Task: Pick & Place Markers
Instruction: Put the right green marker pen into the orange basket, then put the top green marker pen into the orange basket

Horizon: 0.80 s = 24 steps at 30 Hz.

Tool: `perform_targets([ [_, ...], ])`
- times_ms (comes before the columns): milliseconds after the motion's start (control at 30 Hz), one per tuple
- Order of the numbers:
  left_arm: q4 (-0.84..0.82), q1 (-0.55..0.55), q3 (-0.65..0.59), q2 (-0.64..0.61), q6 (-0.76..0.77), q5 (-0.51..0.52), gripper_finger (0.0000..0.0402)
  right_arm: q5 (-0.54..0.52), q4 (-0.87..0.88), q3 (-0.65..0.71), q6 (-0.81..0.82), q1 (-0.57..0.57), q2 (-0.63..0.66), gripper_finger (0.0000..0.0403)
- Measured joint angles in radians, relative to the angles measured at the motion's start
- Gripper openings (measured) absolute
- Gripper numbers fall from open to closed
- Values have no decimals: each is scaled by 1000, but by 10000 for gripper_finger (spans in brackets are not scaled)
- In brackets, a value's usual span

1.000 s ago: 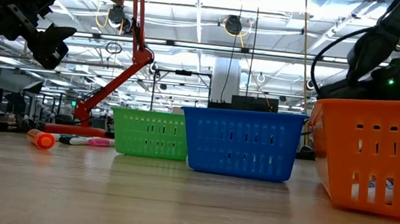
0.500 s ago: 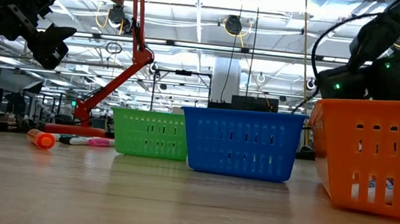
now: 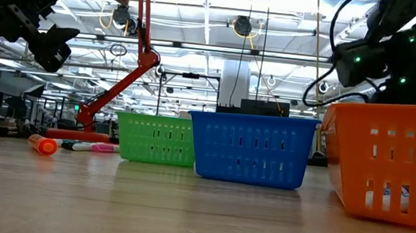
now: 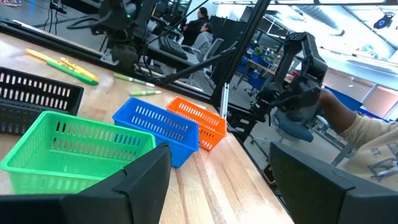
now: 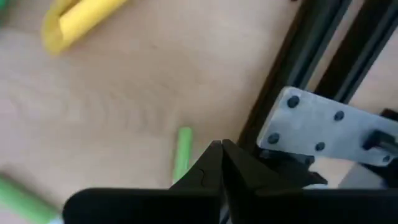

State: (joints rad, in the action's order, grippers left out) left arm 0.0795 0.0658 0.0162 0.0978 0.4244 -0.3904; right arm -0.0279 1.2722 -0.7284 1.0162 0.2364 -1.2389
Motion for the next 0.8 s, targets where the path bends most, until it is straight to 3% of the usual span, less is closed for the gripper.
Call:
perform_targets([
  [167,0,0,0,0,1,0,274,77,-84,1,-42,-79,3,13],
  [333,0,0,0,0,0,0,274,172,-82,17,-26,-123,3,78],
  [567,0,0,0,0,0,0,274,88,-98,18,88,-140,2,183],
  [800,0,0,0,0,0,0,274,81,-107,19,172,-125,-77,195],
])
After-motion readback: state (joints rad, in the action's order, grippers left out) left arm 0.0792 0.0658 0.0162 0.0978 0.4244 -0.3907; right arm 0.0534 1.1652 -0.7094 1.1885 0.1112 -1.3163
